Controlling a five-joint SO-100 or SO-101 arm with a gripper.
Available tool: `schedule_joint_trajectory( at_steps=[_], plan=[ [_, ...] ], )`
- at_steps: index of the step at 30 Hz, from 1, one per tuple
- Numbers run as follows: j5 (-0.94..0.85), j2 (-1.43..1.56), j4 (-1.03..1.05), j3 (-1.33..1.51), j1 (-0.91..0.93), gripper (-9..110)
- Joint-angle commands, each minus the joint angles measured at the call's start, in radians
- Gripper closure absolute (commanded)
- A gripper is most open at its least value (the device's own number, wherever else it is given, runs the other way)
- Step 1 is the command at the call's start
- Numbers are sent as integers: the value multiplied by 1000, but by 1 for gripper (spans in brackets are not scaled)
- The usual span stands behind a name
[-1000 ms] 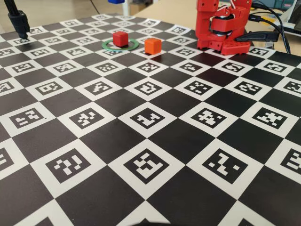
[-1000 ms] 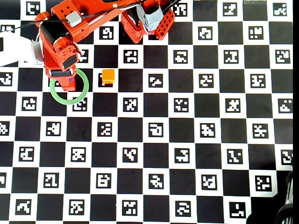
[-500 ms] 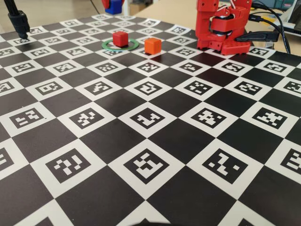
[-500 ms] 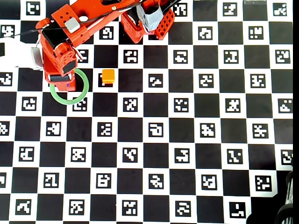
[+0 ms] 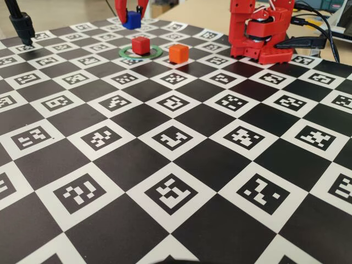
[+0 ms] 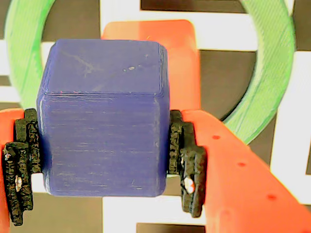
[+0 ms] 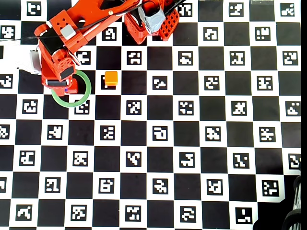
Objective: Grab the red cube then put it in the green circle then put the blue cube on top and finally the orange cube on top
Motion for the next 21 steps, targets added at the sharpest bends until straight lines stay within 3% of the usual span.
schedule_joint_trajectory(
  at_steps=[1,21],
  plan=[
    [5,28,-15,-17,-6,98],
    [-69,61,5,2,86,98]
  ],
)
